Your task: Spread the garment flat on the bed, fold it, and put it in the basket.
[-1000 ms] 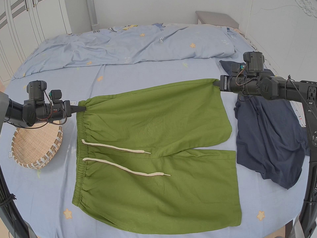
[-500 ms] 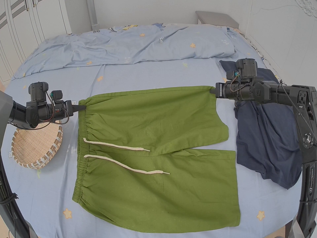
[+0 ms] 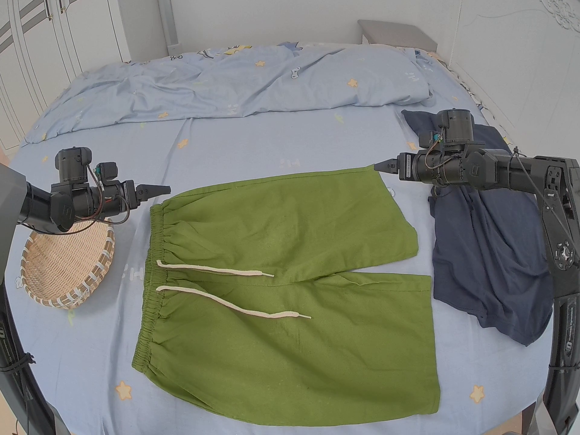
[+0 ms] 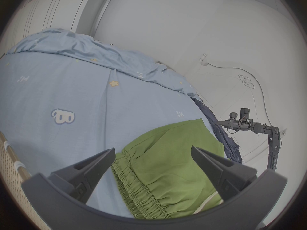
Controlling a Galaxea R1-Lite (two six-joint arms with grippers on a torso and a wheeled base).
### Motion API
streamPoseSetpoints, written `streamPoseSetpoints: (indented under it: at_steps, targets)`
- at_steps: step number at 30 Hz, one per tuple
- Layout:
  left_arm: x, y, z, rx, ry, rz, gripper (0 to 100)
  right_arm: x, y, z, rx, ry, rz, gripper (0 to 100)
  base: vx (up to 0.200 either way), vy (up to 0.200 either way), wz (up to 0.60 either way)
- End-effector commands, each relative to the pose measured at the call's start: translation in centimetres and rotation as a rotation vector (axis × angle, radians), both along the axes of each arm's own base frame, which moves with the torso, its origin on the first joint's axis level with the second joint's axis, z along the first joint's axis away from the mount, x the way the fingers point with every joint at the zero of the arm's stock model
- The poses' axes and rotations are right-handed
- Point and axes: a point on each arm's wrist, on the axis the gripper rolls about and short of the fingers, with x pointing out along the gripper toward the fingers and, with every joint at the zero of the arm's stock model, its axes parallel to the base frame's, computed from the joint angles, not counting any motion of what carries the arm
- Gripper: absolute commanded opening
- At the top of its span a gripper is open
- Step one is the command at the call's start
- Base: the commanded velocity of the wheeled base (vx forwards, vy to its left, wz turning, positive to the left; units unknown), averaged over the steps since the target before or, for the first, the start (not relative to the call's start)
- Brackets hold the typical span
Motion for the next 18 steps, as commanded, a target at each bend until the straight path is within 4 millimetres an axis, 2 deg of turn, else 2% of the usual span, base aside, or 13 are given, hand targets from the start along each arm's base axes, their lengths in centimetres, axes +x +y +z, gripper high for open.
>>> streamPoseSetpoints:
  at_steps: [1,2,3,4,5,6,9,10,11,12,14,18]
  targets:
    - [-1.2,-0.7,2.0,-0.015,-0.020,-0.004,100,-1.5,-0.6,3.3,0.022,-0.037,-0.012,100,0.000,0.000,0.00]
    - [-1.7,-1.1,2.6,-0.023,-0.020,-0.007,100,-2.1,-0.7,4.0,0.031,-0.031,-0.016,100,0.000,0.000,0.00]
    - [-3.0,-1.4,3.5,-0.043,-0.015,-0.001,100,-3.1,-1.1,4.9,0.050,-0.011,-0.033,100,0.000,0.000,0.00]
    - [-3.1,-1.5,3.6,-0.045,-0.015,-0.003,100,-3.2,-1.2,5.0,0.052,-0.009,-0.036,100,0.000,0.000,0.00]
    - [-5.4,-2.3,4.9,-0.073,-0.005,-0.006,100,-4.9,-1.7,5.8,0.071,0.027,-0.053,100,0.000,0.000,0.00]
    - [-6.8,-2.8,5.3,-0.088,0.008,-0.010,100,-6.0,-2.0,6.1,0.080,0.045,-0.061,100,0.000,0.000,0.00]
    - [-6.8,-2.8,5.3,-0.088,0.008,-0.010,100,-6.0,-2.0,6.1,0.080,0.045,-0.061,100,0.000,0.000,0.00]
    - [-11.9,-3.1,4.3,-0.122,0.096,0.014,100,-10.7,-3.7,5.2,0.094,0.157,-0.102,100,0.000,0.000,0.00]
    - [-11.9,-3.1,4.3,-0.122,0.096,0.014,100,-10.7,-3.7,5.2,0.094,0.157,-0.102,100,0.000,0.000,0.00]
    - [-14.6,-3.2,2.8,-0.131,0.161,0.025,100,-13.4,-4.1,3.6,0.101,0.220,-0.115,100,0.000,0.000,0.00]
    - [-17.4,-2.4,0.7,-0.155,0.242,0.062,100,-16.0,-4.4,1.8,0.115,0.268,-0.134,100,0.000,0.000,0.00]
    - [-21.6,-2.2,-3.3,-0.218,0.403,0.068,100,-20.9,-4.8,-1.3,0.139,0.316,-0.148,100,0.000,0.000,0.00]
